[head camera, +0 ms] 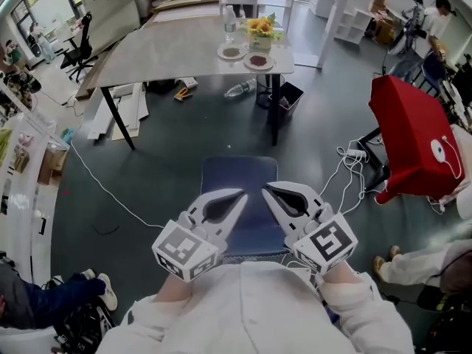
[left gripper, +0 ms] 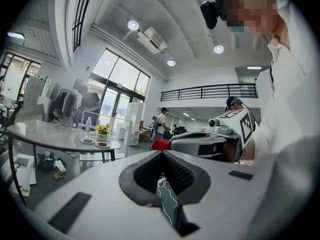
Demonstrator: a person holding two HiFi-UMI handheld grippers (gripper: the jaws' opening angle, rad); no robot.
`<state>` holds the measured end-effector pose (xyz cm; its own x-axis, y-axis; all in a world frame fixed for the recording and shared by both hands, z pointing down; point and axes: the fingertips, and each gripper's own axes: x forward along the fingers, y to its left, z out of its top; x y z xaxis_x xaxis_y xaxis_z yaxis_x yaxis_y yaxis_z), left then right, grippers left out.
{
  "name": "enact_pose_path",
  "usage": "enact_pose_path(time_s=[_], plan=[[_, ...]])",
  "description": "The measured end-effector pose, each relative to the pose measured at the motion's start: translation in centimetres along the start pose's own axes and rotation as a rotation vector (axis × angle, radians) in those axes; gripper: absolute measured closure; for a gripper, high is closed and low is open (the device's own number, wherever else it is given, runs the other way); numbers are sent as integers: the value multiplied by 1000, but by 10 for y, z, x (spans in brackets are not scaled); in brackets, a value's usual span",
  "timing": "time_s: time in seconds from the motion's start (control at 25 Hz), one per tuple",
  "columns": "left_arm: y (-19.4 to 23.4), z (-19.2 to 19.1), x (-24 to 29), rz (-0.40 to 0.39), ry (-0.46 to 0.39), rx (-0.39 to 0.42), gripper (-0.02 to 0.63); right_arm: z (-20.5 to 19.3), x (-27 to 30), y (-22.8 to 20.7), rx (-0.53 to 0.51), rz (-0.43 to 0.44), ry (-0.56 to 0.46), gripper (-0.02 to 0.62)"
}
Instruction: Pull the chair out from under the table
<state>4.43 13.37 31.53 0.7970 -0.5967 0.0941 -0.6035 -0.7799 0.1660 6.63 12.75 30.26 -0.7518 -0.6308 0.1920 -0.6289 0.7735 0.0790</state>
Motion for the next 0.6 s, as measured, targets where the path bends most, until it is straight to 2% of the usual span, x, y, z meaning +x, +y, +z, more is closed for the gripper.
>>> enact_pose_path(time_s=[0.28,0.6], plan=[[-1,-13,4,-3,29,4,592,-12,4,15,-25,111,80,594],[4,-15,6,6,71,-22,592,-9,10,3,-62,151,106,594]])
